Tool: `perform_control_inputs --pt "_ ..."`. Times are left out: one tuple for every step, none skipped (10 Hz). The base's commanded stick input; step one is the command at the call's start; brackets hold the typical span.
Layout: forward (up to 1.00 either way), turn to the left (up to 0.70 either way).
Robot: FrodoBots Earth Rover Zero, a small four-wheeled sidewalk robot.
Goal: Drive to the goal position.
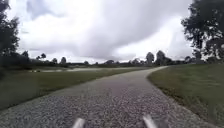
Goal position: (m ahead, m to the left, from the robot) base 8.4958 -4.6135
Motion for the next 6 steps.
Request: perform_control_inputs --pt "0.85 0.0" --pt "0.85 0.0" --pt "0.85 0.0" --pt "0.85 0.0" --pt "0.85 0.0" --pt "0.85 0.0"
